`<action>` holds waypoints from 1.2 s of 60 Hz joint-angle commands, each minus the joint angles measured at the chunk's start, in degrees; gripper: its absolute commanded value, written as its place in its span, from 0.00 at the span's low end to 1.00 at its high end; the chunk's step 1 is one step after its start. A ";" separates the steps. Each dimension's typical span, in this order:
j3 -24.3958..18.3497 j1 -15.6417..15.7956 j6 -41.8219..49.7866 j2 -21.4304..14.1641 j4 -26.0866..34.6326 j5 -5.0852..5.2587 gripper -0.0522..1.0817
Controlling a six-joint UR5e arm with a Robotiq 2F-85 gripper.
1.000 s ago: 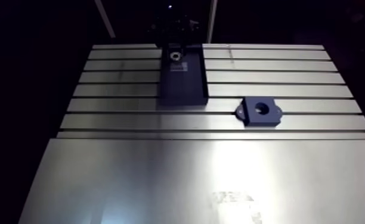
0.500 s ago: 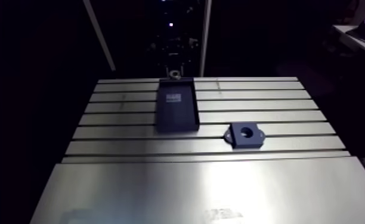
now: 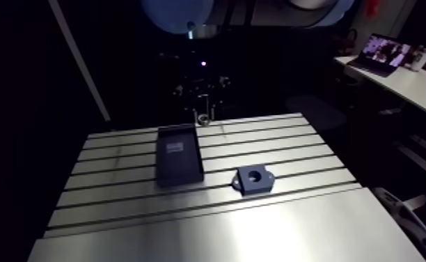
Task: Pick up the bearing and press it into the housing until flush.
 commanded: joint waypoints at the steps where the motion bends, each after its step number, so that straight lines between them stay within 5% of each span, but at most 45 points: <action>1: 6.56 -7.24 -9.05 -4.98 0.08 -0.45 0.61; 18: 9.76 -11.34 -10.84 -5.72 -0.10 -0.52 0.61; 40: 12.84 -12.24 -11.53 -6.07 -3.33 -1.58 0.61; 48: 14.00 -12.26 -11.43 -5.91 -5.31 -2.79 0.61; 72: 17.85 -13.05 -11.24 -5.81 -11.58 -3.48 0.61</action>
